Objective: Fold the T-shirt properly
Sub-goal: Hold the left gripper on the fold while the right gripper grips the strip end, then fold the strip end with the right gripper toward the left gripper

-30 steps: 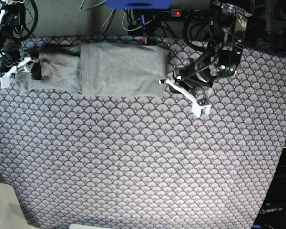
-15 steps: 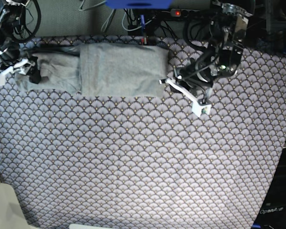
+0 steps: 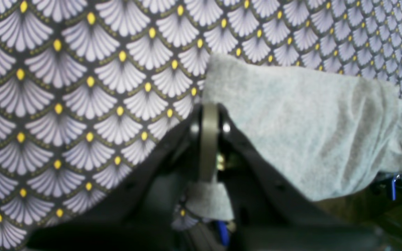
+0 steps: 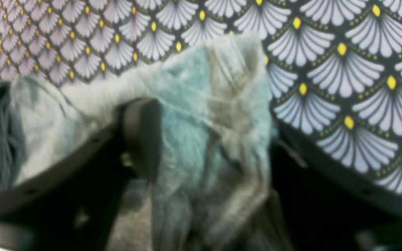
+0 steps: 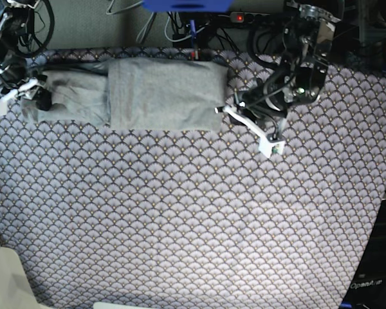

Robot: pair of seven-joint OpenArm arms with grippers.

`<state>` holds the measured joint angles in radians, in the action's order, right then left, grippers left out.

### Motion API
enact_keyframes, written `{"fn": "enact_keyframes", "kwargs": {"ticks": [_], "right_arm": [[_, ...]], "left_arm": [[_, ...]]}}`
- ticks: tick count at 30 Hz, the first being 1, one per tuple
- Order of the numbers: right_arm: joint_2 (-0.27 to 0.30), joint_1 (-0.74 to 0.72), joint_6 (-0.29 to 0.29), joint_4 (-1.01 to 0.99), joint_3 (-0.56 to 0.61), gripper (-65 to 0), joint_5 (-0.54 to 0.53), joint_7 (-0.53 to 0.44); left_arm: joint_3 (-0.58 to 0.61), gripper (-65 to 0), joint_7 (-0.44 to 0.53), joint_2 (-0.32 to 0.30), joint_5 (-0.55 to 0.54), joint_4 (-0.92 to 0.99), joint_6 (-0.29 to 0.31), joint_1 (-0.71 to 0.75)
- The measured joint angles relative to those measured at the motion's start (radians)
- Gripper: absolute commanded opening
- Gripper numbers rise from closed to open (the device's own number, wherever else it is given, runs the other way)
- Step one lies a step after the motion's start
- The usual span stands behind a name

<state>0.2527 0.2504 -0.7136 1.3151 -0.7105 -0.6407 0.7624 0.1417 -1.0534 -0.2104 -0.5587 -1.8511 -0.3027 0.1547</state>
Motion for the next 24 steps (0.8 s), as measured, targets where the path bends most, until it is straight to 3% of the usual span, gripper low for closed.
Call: {"fn": "enact_keyframes", "kwargs": {"ticks": [5, 10, 16, 20, 24], "right_arm": [[0.028, 0.014, 0.0, 0.0, 0.0, -39.6, -0.02, 0.065], [0.033, 0.027, 0.0, 0.001, 0.002, -44.7, -0.021, 0.065], [0.069, 0.047, 0.011, 0.029, 0.099, -65.0, 0.009, 0.061], [0.059, 0.064, 0.036, 0.107, 0.127, -65.0, 0.045, 0.073], [0.034, 0.117, 0.031, 0.228, 0.146, -65.0, 0.067, 0.151]], "left_arm": [[-0.003, -65.0, 0.0, 0.0, 0.0, 0.002, 0.0, 0.0], [-0.003, -65.0, 0.0, 0.0, 0.004, 0.002, 0.0, 0.0], [-0.003, -65.0, 0.0, 0.0, 0.005, 0.004, 0.0, 0.0], [-0.003, -65.0, 0.0, -0.018, -0.008, 0.003, 0.001, 0.002], [-0.06, -65.0, -0.006, -0.021, -0.008, -0.002, 0.008, 0.024]]}}
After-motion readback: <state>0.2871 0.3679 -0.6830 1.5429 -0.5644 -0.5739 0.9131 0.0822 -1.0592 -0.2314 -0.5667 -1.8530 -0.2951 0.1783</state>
